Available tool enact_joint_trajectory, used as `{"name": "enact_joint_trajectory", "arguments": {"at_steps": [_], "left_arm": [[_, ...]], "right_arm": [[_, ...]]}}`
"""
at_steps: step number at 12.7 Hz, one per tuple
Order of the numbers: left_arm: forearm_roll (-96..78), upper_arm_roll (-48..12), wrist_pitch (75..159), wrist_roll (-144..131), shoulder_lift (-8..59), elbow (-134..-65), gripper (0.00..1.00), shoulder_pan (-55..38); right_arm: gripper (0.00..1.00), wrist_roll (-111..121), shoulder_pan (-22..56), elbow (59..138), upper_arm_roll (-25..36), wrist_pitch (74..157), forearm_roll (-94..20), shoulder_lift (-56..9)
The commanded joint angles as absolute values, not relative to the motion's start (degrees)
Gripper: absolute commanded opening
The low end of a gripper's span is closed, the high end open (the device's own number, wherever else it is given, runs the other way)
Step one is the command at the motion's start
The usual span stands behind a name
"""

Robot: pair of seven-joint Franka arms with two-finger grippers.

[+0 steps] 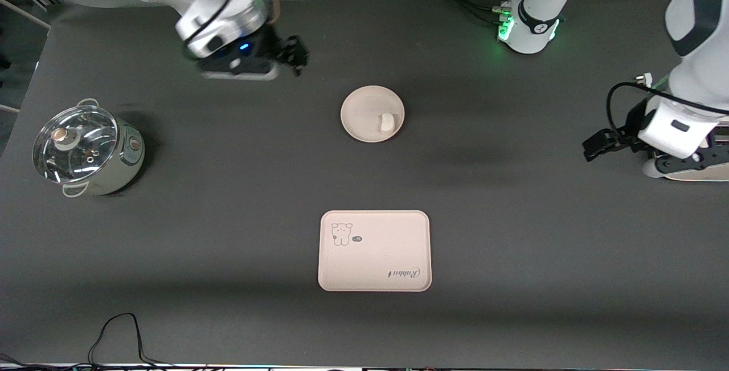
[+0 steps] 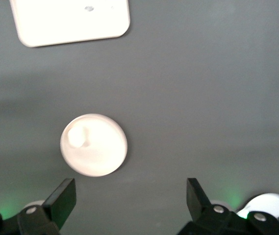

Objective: Place bun in plate and plate on tray
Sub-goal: 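Open the left gripper and withdraw it while the right gripper rises, then move the right gripper to the plate rim and grasp it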

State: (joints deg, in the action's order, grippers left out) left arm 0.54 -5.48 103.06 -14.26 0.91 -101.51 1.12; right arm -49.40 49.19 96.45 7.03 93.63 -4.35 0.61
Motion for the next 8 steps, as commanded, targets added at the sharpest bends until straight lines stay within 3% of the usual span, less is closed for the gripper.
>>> {"name": "enact_joint_trajectory", "arguments": {"at_steps": [1,5,8], "left_arm": [[-0.17,-5.02,100.90,-11.26,0.00,-101.78,1.00,3.15],[0.09,-5.10,98.19,-8.62,0.96,-98.98,1.00,2.63],[0.09,-5.18,97.03,-8.61,1.32,-98.09,1.00,2.29]], "right_arm": [[1.00,-58.86,57.54,96.95,8.00,96.15,-4.66,-0.78],[1.00,-60.03,61.52,98.43,7.91,100.09,-5.27,-2.72],[1.00,-57.32,61.26,109.03,8.44,110.44,-5.27,-0.45]]}}
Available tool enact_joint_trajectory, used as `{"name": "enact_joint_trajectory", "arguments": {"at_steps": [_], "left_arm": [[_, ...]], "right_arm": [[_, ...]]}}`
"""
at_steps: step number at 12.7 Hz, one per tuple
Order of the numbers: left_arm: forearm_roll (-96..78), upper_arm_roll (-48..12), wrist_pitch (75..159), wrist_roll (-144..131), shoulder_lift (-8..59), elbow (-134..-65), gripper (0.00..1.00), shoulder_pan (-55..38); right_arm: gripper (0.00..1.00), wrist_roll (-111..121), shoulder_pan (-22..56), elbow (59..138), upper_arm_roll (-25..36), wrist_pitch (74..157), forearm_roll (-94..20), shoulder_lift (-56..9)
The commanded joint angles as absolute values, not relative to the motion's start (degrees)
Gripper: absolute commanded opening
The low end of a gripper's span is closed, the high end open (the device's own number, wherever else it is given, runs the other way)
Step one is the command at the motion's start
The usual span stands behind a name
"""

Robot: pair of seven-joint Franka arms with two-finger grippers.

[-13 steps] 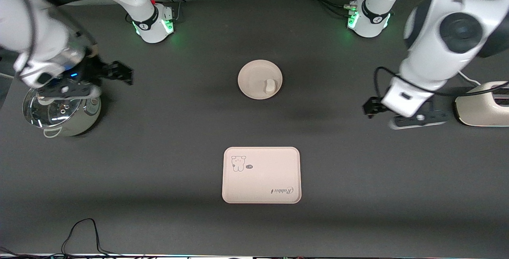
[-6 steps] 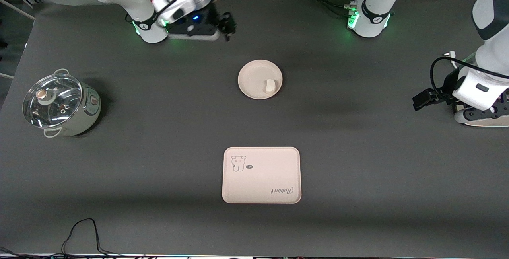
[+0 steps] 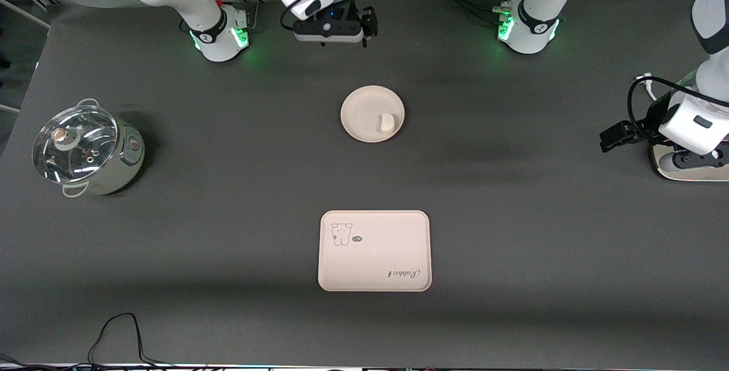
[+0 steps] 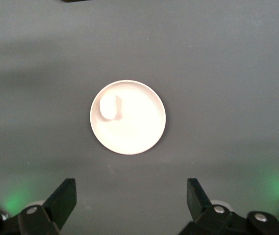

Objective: Place bun in plate and plate on tray
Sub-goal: 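Move the right gripper to the plate rim and grasp it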

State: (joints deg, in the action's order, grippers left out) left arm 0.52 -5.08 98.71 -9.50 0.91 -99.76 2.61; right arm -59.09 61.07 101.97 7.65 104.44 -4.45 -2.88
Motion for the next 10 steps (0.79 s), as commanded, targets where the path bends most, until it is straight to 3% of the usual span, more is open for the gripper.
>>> {"name": "enact_joint_trajectory", "arguments": {"at_steps": [1,7,10], "left_arm": [[0.09,-5.27,96.94,-8.18,1.23,-97.91,1.00,2.29],[0.09,-4.66,94.48,-3.25,4.39,-93.43,1.00,3.78],[3.15,-4.83,95.18,-3.78,4.48,-93.08,1.00,3.87]], "right_arm": [[1.00,-56.35,61.26,112.55,8.79,113.87,-5.27,0.00],[1.00,-44.77,60.21,134.36,10.46,142.25,-12.01,-0.26],[1.00,-37.55,59.94,136.76,10.46,150.54,-22.21,-5.78]]}}
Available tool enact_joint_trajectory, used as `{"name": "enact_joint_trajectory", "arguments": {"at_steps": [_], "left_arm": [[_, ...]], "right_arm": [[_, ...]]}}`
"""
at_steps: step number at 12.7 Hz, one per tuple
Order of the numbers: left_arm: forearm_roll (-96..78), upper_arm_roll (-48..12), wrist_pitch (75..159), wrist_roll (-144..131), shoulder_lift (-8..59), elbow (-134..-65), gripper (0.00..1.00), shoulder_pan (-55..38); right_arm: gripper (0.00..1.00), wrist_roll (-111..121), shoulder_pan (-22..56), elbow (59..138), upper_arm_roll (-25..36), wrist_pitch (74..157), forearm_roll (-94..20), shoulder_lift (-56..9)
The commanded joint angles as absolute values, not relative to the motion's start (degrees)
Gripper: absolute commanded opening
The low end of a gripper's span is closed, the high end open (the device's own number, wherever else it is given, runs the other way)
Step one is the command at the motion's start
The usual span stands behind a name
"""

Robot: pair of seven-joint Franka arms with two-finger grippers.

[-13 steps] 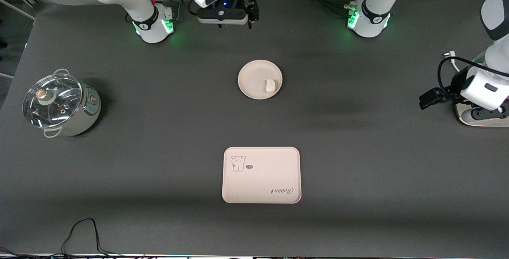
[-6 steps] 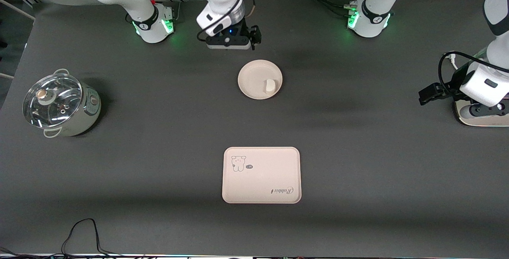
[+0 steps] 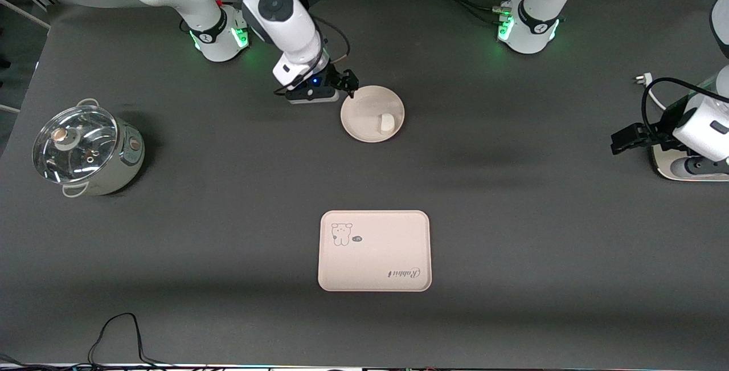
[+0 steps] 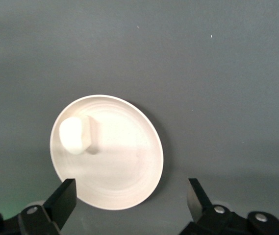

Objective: Place bun in plate and plate on tray
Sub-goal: 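Move the right gripper to the plate rim and grasp it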

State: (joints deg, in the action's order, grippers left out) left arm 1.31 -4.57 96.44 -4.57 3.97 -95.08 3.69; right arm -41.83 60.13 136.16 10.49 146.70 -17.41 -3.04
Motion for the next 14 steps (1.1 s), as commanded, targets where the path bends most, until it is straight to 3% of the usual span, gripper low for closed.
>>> {"name": "enact_joint_trajectory", "arguments": {"at_steps": [1,6,9,14], "left_arm": [[3.16,-4.75,94.92,-3.26,3.96,-93.08,1.00,4.04],[2.55,-4.83,94.75,-3.16,2.20,-92.99,1.00,5.71],[2.46,-5.10,93.87,-3.25,2.11,-93.16,1.00,5.27],[2.37,-5.10,94.39,-3.25,2.55,-92.64,1.00,5.53]], "right_arm": [[1.00,-35.44,60.38,136.76,10.37,153.08,-24.06,-8.15],[1.00,-26.48,62.22,136.93,9.76,163.90,-33.80,-16.69],[1.00,-20.24,63.28,136.93,7.83,164.79,-42.87,-18.36],[1.00,-19.42,64.78,136.85,7.47,167.43,-46.32,-21.62]]}}
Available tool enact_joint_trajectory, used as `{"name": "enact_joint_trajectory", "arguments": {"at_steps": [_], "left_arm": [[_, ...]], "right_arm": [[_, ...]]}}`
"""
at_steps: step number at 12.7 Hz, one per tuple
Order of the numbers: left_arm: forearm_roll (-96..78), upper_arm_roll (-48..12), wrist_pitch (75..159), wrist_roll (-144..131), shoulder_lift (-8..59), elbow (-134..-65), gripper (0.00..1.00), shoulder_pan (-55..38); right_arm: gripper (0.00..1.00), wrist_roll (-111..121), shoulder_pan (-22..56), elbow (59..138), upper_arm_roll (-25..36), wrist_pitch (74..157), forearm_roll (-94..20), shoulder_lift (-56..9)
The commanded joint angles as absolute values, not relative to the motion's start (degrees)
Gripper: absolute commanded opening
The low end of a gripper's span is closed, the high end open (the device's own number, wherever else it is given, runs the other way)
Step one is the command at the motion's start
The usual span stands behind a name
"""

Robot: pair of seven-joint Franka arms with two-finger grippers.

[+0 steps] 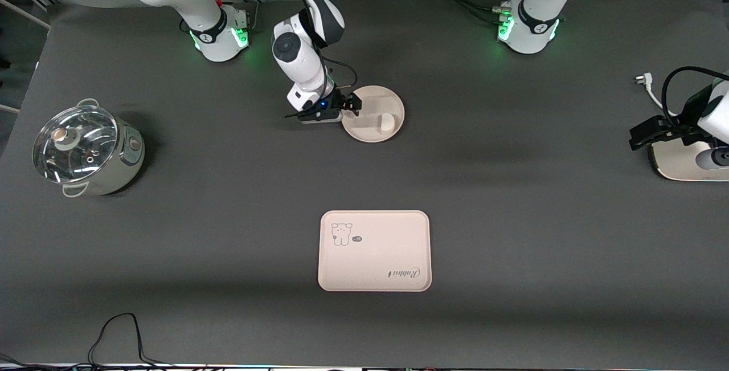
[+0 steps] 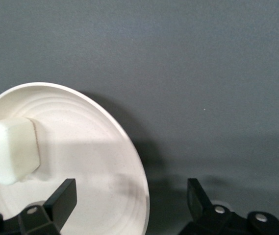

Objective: Place bun in plate and plate on tray
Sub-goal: 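Move the right gripper to the plate rim and grasp it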

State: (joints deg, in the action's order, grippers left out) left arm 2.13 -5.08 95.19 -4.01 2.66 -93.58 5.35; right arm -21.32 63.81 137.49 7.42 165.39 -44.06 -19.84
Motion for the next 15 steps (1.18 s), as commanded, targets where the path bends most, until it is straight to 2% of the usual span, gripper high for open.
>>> {"name": "enact_joint_trajectory", "arguments": {"at_steps": [1,3,8,9,14,15], "left_arm": [[2.29,-5.10,94.13,-3.25,2.55,-92.64,1.00,5.54],[2.29,-5.18,94.65,-3.25,2.64,-92.55,1.00,5.45],[2.37,-4.83,94.13,-3.25,2.72,-92.20,1.00,4.92],[2.29,-4.83,94.30,-3.25,2.90,-92.02,1.00,5.18],[2.29,-4.92,93.96,-3.16,2.90,-92.02,1.00,5.27],[2.29,-4.92,93.96,-3.16,2.90,-92.02,1.00,5.36]], "right_arm": [[1.00,-19.42,64.78,136.85,7.47,167.34,-46.41,-21.53],[0.97,-19.42,64.78,136.93,7.47,166.99,-46.76,-21.53],[0.27,-19.77,64.51,136.93,7.47,166.38,-46.76,-21.09],[0.18,-19.78,64.42,136.85,7.47,166.38,-46.76,-21.01],[0.00,-19.42,64.16,136.85,7.56,163.56,-46.84,-20.21],[0.00,-19.42,64.16,136.85,7.56,163.56,-46.76,-20.21]]}}
